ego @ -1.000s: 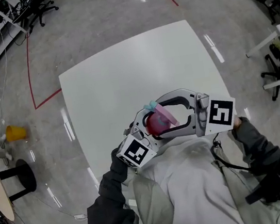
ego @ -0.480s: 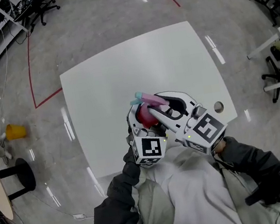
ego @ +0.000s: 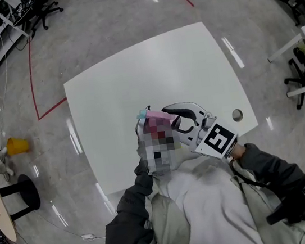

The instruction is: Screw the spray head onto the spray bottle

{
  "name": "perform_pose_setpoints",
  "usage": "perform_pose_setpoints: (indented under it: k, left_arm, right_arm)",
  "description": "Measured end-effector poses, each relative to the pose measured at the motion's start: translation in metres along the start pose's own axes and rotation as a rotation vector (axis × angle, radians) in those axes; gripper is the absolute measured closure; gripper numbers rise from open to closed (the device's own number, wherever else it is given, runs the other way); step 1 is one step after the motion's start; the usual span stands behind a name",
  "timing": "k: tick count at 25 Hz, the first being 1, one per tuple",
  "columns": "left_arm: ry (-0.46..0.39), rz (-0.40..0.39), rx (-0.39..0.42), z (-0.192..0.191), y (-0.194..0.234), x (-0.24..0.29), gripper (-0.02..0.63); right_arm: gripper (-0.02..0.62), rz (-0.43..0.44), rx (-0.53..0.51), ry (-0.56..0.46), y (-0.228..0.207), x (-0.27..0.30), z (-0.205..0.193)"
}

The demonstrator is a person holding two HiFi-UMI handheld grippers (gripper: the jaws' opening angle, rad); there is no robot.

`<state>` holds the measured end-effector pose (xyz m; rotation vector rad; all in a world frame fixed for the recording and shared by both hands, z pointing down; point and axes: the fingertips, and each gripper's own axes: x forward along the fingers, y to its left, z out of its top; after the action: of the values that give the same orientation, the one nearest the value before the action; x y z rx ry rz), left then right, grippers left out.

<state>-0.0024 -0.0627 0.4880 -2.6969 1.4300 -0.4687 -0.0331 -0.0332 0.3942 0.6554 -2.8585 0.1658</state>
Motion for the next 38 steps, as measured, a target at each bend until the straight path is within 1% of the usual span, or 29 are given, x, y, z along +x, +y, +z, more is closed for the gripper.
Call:
perform_pose_setpoints:
  k: [1,3,6,8,12,14,16,19,22,24,27,30,31,32,33,34,36,38]
  left_arm:
    - [-0.006,0.010,-0.015,-0.005,0.003,-0.001,0.167]
    - [-0.023,0.034,-0.046,-0.013,0.008,0.001,0.167]
    - [-0.044,0.057,-0.067,-0.023,0.013,0.016,0.168]
    - [-0.031,0.043,-0.076,-0.032,0.011,0.032,0.169]
    - [0.029,0.028,-0.041,-0.055,0.002,0.060,0.169]
    - [0.042,0.038,-0.045,-0.062,0.001,0.066,0.169]
    - [0.037,0.041,-0.044,-0.059,0.002,0.067,0.169]
    - [0.035,0.019,-0.032,-0.058,-0.002,0.068,0.166]
    - [0.051,-0.015,-0.056,-0.069,-0.008,0.058,0.165]
    - [0.056,-0.015,-0.060,-0.069,-0.004,0.042,0.164]
    - [0.071,0.017,-0.068,-0.072,0.004,0.014,0.164]
    - [0.077,0.084,-0.051,-0.069,0.014,-0.016,0.169]
    - [0.067,0.122,-0.042,-0.065,0.020,-0.025,0.249]
    - [0.049,0.162,-0.041,-0.059,0.026,-0.033,0.347]
    - [0.028,0.192,-0.054,-0.054,0.031,-0.039,0.418]
    - [0.018,0.204,-0.080,-0.051,0.033,-0.042,0.481]
    - [0.034,0.187,-0.147,-0.052,0.029,-0.046,0.500]
    - [0.055,0.166,-0.204,-0.056,0.024,-0.050,0.575]
  right_arm:
    - [0.448,0.016,0.026,0.001,-0.003,-0.003,-0.007]
    - [0.437,0.009,0.067,-0.010,-0.013,-0.012,-0.019]
    - [0.437,-0.063,0.103,-0.014,-0.030,-0.019,-0.043]
    - [0.437,-0.118,0.106,0.002,-0.039,-0.021,-0.062]
    - [0.439,-0.219,0.087,0.025,-0.058,-0.031,-0.087]
    - [0.439,-0.239,0.093,0.041,-0.063,-0.034,-0.096]
    - [0.439,-0.251,0.104,0.052,-0.068,-0.038,-0.104]
    - [0.438,-0.280,0.134,0.040,-0.075,-0.043,-0.110]
    - [0.437,-0.303,0.154,0.026,-0.079,-0.042,-0.111]
    - [0.437,-0.307,0.162,0.029,-0.080,-0.039,-0.114]
    - [0.437,-0.311,0.169,0.043,-0.081,-0.037,-0.121]
    - [0.437,-0.319,0.181,0.049,-0.080,-0.039,-0.125]
    - [0.437,-0.324,0.188,0.049,-0.080,-0.040,-0.126]
    - [0.438,-0.329,0.199,0.050,-0.081,-0.041,-0.128]
    - [0.438,-0.332,0.212,0.050,-0.080,-0.041,-0.130]
    - [0.438,-0.332,0.222,0.052,-0.079,-0.041,-0.131]
    - [0.439,-0.324,0.227,0.061,-0.076,-0.039,-0.134]
    - [0.439,-0.314,0.220,0.073,-0.069,-0.035,-0.136]
